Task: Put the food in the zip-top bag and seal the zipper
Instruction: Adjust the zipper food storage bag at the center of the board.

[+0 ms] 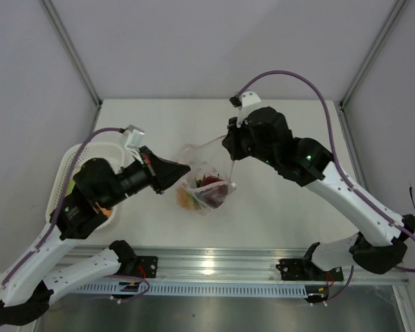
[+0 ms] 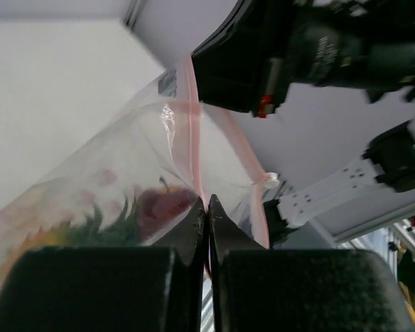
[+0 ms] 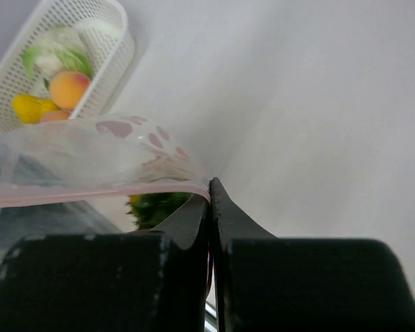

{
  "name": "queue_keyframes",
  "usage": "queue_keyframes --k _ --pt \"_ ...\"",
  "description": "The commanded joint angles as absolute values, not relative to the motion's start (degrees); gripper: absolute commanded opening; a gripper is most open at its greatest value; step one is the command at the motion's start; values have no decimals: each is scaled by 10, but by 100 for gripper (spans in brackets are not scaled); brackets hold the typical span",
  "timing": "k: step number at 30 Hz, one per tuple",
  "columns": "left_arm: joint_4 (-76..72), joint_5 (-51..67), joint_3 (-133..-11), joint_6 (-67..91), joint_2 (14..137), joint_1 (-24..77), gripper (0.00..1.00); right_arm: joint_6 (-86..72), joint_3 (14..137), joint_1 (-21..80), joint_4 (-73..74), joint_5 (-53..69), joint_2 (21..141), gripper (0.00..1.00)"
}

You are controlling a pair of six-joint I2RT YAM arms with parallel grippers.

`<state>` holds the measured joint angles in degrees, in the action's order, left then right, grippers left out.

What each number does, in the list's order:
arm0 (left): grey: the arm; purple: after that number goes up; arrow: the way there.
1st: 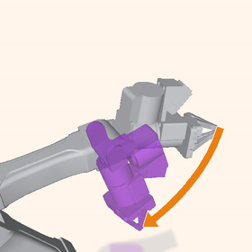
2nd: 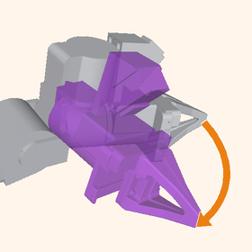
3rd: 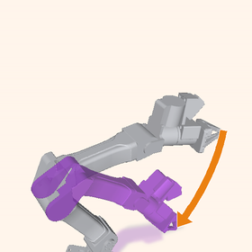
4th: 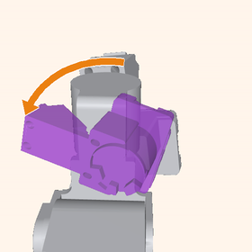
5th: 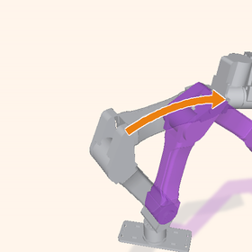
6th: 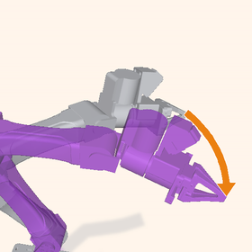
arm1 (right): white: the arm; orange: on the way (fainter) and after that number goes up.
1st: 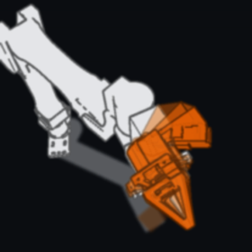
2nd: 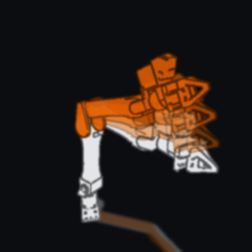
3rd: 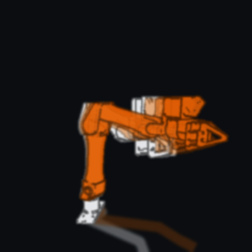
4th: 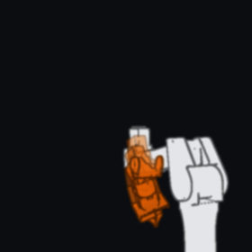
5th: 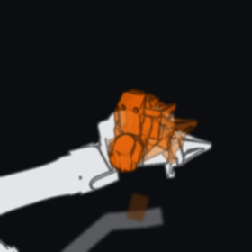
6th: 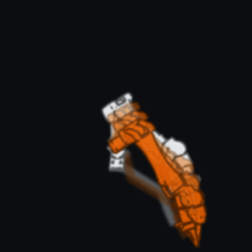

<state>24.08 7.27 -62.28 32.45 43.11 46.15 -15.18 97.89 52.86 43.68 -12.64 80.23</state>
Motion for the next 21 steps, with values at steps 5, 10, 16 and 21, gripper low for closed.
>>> queue_keyframes --k 5,10,16,21 --pt "278 112 -606 334 506 457 1 -180 878 482 374 -70 800 0" --pt "230 123 -566 342 534 454 1 -174 888 479 386 -81 860 0" --pt "224 135 -652 312 465 454 1 -159 988 482 426 -91 826 0" --pt "245 82 -602 330 464 452 1 -164 949 476 392 -79 813 0"
